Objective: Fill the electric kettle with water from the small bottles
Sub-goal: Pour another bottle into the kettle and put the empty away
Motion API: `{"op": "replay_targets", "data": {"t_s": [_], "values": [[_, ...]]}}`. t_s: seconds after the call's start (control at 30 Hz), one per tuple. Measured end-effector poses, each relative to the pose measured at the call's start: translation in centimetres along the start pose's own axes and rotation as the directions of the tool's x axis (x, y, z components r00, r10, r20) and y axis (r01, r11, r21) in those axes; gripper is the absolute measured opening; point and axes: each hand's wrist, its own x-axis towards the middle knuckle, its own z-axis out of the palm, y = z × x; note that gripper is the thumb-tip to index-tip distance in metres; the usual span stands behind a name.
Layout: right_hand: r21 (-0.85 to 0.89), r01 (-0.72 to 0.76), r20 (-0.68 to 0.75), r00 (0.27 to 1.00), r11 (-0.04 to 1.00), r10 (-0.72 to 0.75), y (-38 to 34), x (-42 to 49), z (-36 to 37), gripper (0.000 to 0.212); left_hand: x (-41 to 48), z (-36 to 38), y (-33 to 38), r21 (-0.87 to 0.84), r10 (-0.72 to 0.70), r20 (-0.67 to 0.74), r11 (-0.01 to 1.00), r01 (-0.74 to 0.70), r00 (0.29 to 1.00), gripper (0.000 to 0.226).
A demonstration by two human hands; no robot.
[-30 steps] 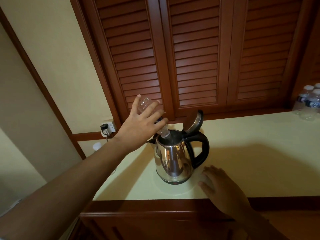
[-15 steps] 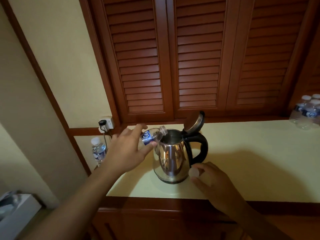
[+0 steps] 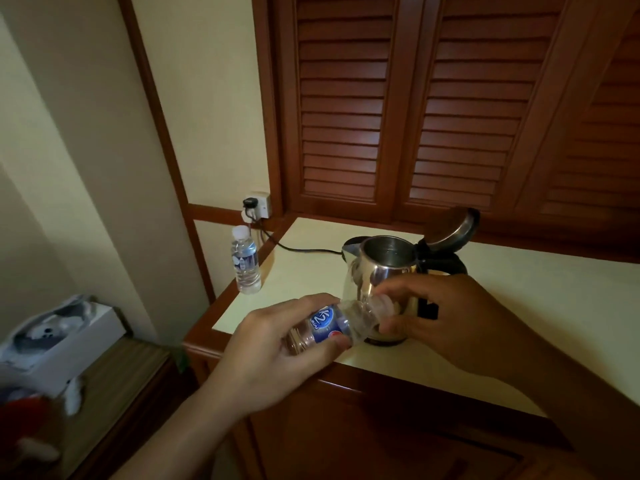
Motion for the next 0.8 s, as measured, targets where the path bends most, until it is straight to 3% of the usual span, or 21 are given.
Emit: {"op": "replay_targets", "data": {"t_s": [0.2, 0.33, 0.4, 0.5, 0.63, 0.7, 0.8], "values": [[0.090, 0.121, -0.084, 0.990, 0.989, -0.114, 0.0, -0.9, 0.7, 0.046, 0.1, -0.7, 1.3, -0.227, -0.143, 0.150, 0.958, 0.175, 0.978, 0.022], [0.169, 0.150, -0.153, 0.980, 0.974, -0.124, 0.8, -2.6, 0.0, 0.041, 1.7, 0.2, 2.3, -0.455, -0.220, 0.356, 0.808, 0.374, 0.908, 0.030], [0.253, 0.174, -0.182, 0.975, 0.952, -0.130, 1.2, -3.9, -0.9, 0.036, 2.8, 1.5, 2.2, -0.573, -0.213, 0.475, 0.662, 0.483, 0.854, 0.040], [0.303, 0.206, -0.231, 0.963, 0.931, -0.138, 2.3, -5.8, -2.7, 0.033, 4.6, 4.7, 2.7, -0.640, -0.038, 0.721, 0.346, 0.685, 0.692, 0.054], [0.132, 0.171, -0.283, 0.951, 0.976, -0.128, 4.2, -8.3, -6.1, 0.033, 7.1, 9.8, 4.3, -0.486, 0.116, 0.873, 0.129, 0.864, 0.474, 0.061], [-0.059, 0.158, -0.354, 0.920, 0.986, -0.169, 5.6, -9.3, -7.9, 0.032, 8.8, 12.8, 5.4, -0.373, 0.285, 0.898, 0.081, 0.924, 0.337, 0.062], [-0.266, 0.119, -0.427, 0.875, 0.956, -0.228, 8.8, -10.0, -10.3, 0.053, 11.6, 17.8, 7.8, -0.309, 0.376, 0.901, 0.210, 0.928, 0.215, 0.062]]}}
